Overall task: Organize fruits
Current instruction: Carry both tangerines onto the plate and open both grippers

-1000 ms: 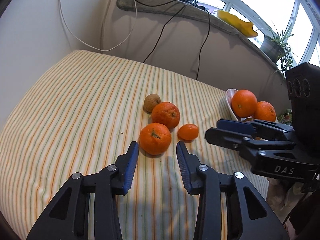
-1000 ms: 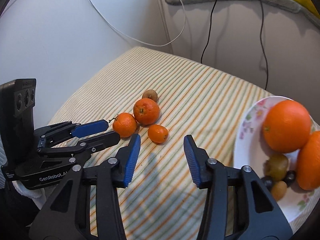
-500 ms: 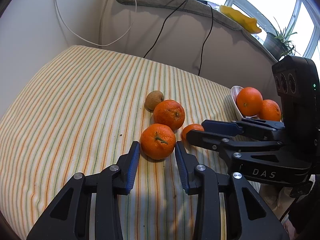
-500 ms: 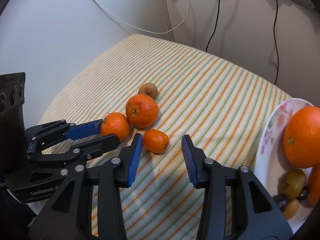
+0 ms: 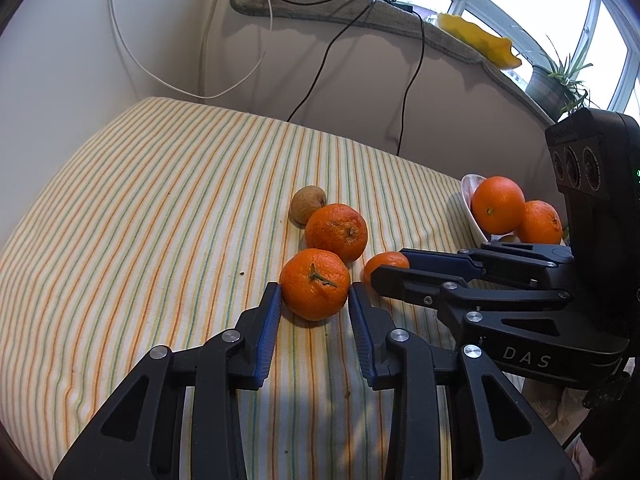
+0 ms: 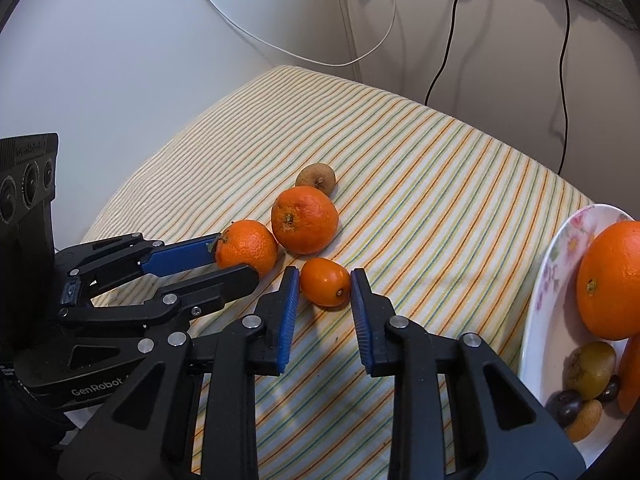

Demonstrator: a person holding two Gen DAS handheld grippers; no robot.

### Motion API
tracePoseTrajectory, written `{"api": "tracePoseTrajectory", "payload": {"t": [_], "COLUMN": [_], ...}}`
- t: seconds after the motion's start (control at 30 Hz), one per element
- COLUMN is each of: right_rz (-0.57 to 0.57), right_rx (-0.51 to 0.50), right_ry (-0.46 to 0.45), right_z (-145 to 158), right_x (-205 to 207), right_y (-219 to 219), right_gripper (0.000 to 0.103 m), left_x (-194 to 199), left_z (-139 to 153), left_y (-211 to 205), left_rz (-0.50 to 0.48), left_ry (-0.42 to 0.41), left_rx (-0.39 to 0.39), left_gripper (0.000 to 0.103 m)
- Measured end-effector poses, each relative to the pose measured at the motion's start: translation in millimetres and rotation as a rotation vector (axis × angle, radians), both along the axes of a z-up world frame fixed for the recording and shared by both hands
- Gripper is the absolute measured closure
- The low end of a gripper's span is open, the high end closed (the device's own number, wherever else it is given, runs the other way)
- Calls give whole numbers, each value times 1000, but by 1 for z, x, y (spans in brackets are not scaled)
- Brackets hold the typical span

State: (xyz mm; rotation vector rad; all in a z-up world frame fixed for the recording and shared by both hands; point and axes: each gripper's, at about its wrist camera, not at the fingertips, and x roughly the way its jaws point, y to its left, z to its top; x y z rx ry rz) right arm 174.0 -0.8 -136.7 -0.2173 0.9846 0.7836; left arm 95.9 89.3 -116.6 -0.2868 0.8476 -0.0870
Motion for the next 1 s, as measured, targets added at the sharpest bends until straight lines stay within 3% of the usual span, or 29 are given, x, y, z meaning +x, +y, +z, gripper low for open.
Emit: {"api": "tracePoseTrajectory", "payload": {"t": [0.43, 1.0], "right_rz": [-19, -155], "right_rx": [35, 100], "right_ry": [-42, -83], "right_z": [22, 52], "right_x": [-24, -52], "right_y": [-26, -107], "right_gripper": [76, 76], "left_x": [-12, -14], "left_z": [14, 33], "left_y": [-9, -52], "left_rz": [-23, -118], "left_ry": [-33, -69], "left_rx": [-12, -29], "left_gripper": [71, 71]}}
